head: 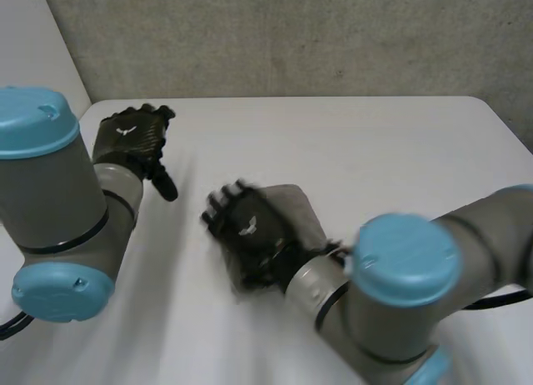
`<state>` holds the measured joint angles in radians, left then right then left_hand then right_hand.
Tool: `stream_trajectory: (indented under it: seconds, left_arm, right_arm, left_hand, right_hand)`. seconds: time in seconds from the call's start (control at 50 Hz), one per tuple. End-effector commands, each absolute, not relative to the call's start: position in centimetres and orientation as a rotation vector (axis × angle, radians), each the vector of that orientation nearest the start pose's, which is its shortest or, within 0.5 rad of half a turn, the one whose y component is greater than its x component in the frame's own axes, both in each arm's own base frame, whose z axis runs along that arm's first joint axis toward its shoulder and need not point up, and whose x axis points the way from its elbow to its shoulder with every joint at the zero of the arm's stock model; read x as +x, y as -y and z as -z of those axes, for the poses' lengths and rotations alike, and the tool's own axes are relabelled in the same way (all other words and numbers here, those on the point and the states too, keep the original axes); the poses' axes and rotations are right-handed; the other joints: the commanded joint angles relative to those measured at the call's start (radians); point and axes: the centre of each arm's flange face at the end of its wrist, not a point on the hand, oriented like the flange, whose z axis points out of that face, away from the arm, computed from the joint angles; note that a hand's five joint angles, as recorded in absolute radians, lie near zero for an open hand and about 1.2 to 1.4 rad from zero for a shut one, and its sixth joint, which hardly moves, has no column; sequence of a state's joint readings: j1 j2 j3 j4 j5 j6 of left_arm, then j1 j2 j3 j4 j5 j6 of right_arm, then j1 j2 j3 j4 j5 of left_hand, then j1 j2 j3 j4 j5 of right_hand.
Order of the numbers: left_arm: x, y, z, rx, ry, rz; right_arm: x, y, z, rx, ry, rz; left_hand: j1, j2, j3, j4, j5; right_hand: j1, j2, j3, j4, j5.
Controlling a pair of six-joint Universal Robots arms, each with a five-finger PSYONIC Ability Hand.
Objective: Fold the towel.
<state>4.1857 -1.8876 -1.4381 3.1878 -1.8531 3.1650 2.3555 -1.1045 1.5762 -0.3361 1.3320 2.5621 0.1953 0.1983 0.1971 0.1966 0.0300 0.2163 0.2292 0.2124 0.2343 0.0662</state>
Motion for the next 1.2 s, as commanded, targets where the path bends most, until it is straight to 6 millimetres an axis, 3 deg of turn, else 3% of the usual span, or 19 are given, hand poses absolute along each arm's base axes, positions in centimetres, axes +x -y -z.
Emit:
stream_trajectory:
  seconds: [0.02, 0.1, 0.22, 0.3, 0.42, 0.54, 0.66, 0.76, 0.8, 0.82, 0.86, 0.88, 0.9, 0.92, 0.94, 0.96, 0.98, 1.02, 1.2]
  left_arm:
    - [-30.8, 25.4, -24.9, 0.354, -2.587, 2.235]
    - [-33.3, 24.4, -23.7, 0.432, -2.776, 2.156]
    - [-34.4, 23.5, -20.4, 0.424, -2.984, 1.893]
    - [-33.5, 22.8, -16.5, 0.341, -3.035, 1.591]
    - [-32.2, 22.6, -14.8, 0.249, -2.926, 1.524]
    - [-32.0, 22.5, -14.4, 0.260, -2.919, 1.545]
    - [-32.4, 22.2, -14.8, 0.297, -2.910, 1.575]
    - [-33.0, 22.2, -17.1, 0.318, -2.900, 1.677]
    - [-33.0, 22.1, -21.8, 0.284, -2.870, 1.868]
    - [-33.0, 22.1, -21.8, 0.284, -2.870, 1.869]
    - [-32.3, 21.9, -26.8, 0.257, -2.819, 2.069]
    - [-32.3, 21.9, -26.8, 0.257, -2.819, 2.070]
    - [-31.6, 21.9, -29.2, 0.248, -2.781, 2.161]
    - [-31.6, 21.9, -29.3, 0.248, -2.780, 2.162]
    - [-30.2, 22.3, -31.5, 0.217, -2.727, 2.238]
    - [-28.7, 22.6, -33.5, 0.196, -2.677, 2.300]
    - [-28.7, 22.6, -33.5, 0.196, -2.676, 2.300]
    - [-26.4, 23.0, -36.0, 0.220, -2.621, 2.366]
    - [-23.2, 23.1, -37.8, 0.225, -2.601, 2.367]
  right_arm:
    - [32.6, 20.1, -21.6, -1.084, -1.753, 1.834]
    - [29.0, 23.2, -22.3, -0.762, -1.957, 1.677]
    - [28.7, 24.4, -21.3, -0.673, -2.009, 1.475]
    - [30.1, 25.6, -18.4, -0.716, -2.032, 1.303]
    - [31.4, 27.0, -14.5, -0.805, -2.104, 1.164]
    - [32.3, 27.0, -13.3, -1.070, -2.118, 1.251]
    - [31.9, 27.5, -14.3, -1.130, -2.147, 1.367]
    - [31.5, 27.9, -20.1, -1.008, -2.035, 1.583]
    - [31.1, 27.9, -22.1, -0.940, -1.998, 1.644]
    - [31.1, 27.9, -22.1, -0.939, -1.998, 1.645]
    - [29.7, 28.3, -26.2, -0.768, -1.937, 1.781]
    - [29.7, 28.3, -26.3, -0.767, -1.937, 1.781]
    - [28.5, 28.9, -28.0, -0.670, -1.932, 1.864]
    - [27.3, 29.3, -29.8, -0.581, -1.923, 1.953]
    - [27.3, 29.3, -29.8, -0.580, -1.923, 1.954]
    - [26.2, 29.3, -31.8, -0.523, -1.903, 2.042]
    - [26.2, 29.3, -31.8, -0.522, -1.903, 2.043]
    - [24.2, 28.4, -35.1, -0.443, -1.879, 2.177]
    - [22.7, 27.5, -36.1, -0.465, -1.954, 2.203]
  left_hand:
    - [0.015, 0.012, 0.013, 0.014, 0.006]
    - [0.015, 0.012, 0.013, 0.014, 0.006]
    - [0.015, 0.012, 0.013, 0.014, 0.006]
    - [0.006, 0.004, 0.005, 0.005, -0.003]
    - [-0.005, -0.008, -0.007, -0.007, -0.015]
    - [-0.002, -0.005, -0.004, -0.004, -0.012]
    - [0.001, -0.002, -0.001, -0.001, -0.009]
    - [0.001, -0.002, -0.001, -0.001, -0.009]
    - [0.001, -0.002, -0.001, -0.001, -0.009]
    - [0.001, -0.002, -0.001, -0.001, -0.009]
    - [0.003, 0.001, 0.002, 0.002, -0.006]
    - [0.003, 0.001, 0.002, 0.002, -0.006]
    - [0.003, 0.001, 0.002, 0.002, -0.006]
    - [0.003, 0.001, 0.002, 0.002, -0.006]
    - [0.003, 0.001, 0.002, 0.002, -0.006]
    - [0.001, -0.002, -0.001, -0.001, -0.009]
    - [0.001, -0.002, -0.001, -0.001, -0.009]
    - [0.006, 0.003, 0.005, 0.005, -0.003]
    - [0.001, -0.002, -0.001, -0.001, -0.009]
  right_hand:
    - [-0.042, -0.055, -0.038, -0.060, -0.066]
    - [-0.042, -0.055, -0.038, -0.060, -0.066]
    - [-0.042, -0.055, -0.038, -0.060, -0.066]
    - [-0.042, -0.055, -0.038, -0.060, -0.066]
    - [-0.042, -0.055, -0.038, -0.060, -0.066]
    - [-0.042, -0.055, -0.038, -0.060, -0.066]
    - [-0.042, -0.055, -0.038, -0.060, -0.066]
    - [-0.042, -0.055, -0.038, -0.060, -0.066]
    - [-0.042, -0.055, -0.038, -0.060, -0.066]
    - [-0.042, -0.055, -0.038, -0.060, -0.066]
    - [-0.042, -0.055, -0.038, -0.060, -0.066]
    - [-0.042, -0.055, -0.038, -0.060, -0.066]
    - [-0.042, -0.055, -0.038, -0.060, -0.066]
    - [-0.042, -0.055, -0.038, -0.060, -0.066]
    - [-0.042, -0.055, -0.038, -0.060, -0.066]
    - [-0.042, -0.055, -0.038, -0.060, -0.066]
    - [-0.042, -0.055, -0.038, -0.060, -0.066]
    - [-0.042, -0.055, -0.038, -0.060, -0.066]
    - [-0.042, -0.055, -0.038, -0.060, -0.066]
